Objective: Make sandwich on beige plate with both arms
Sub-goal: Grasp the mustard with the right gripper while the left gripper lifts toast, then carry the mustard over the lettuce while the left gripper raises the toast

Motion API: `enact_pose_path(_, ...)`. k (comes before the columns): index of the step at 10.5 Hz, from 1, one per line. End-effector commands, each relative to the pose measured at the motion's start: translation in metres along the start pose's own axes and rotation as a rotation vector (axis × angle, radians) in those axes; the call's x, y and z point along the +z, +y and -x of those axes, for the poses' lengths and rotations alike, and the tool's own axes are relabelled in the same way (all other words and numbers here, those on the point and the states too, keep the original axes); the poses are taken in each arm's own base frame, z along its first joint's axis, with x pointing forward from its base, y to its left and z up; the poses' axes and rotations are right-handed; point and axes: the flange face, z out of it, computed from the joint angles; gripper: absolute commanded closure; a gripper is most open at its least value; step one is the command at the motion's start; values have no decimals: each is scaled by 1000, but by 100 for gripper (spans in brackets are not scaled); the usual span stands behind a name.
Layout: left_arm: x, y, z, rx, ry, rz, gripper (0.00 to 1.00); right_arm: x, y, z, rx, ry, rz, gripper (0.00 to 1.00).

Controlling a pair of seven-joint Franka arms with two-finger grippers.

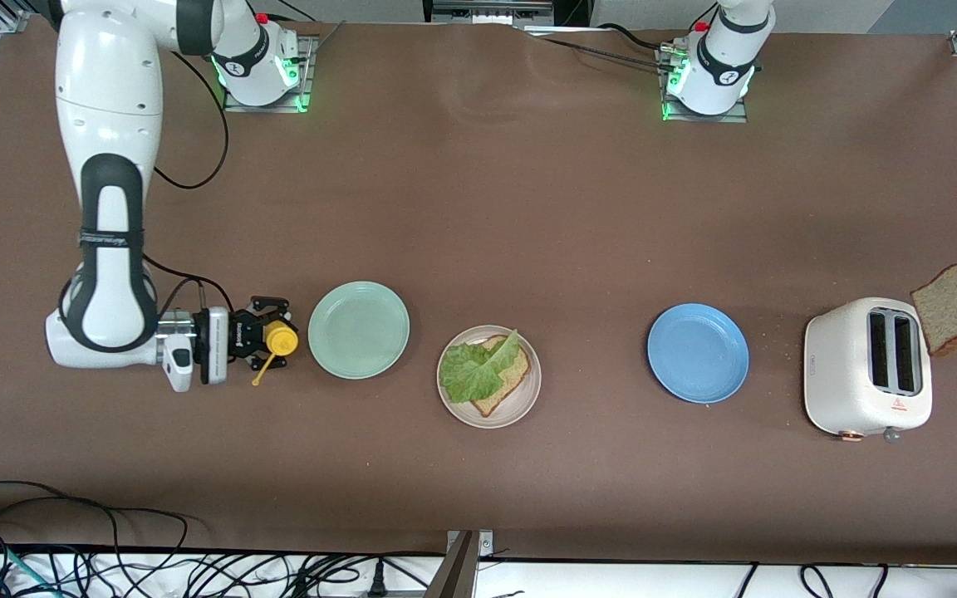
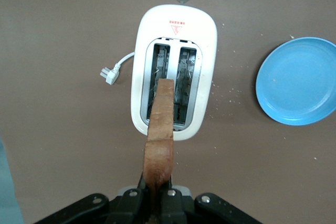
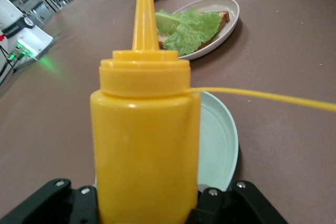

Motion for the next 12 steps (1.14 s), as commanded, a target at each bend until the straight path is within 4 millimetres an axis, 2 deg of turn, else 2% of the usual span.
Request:
enact_pose_path(1,-43,12,22,1,52,41,100,11,-4,-65,29,-167,62,100)
enact_pose_path(3,-66,23,35,-1,79,60,100,43,-18,-128,92,-309,167,100)
enact_pose_path(4,-70,28,38,-2,70,67,100,66,-27,-148,144,-337,208,100)
enact_pose_path(5,-84,32,46,-17,93,67,100,95,-40,-169,128,-406,263,100)
enact_pose_path(6,-93,41,50,-29,109,84,100,117,-53,-185,108,-487,334,100)
enact_pose_path(8,-97,61,47,-77,111,102,100,163,-84,-211,87,-643,430,100)
enact_pose_path(9,-95,69,46,-99,104,120,100,177,-96,-219,76,-707,474,100)
enact_pose_path(12,-87,64,43,-114,92,139,100,213,-127,-236,-52,-910,603,100)
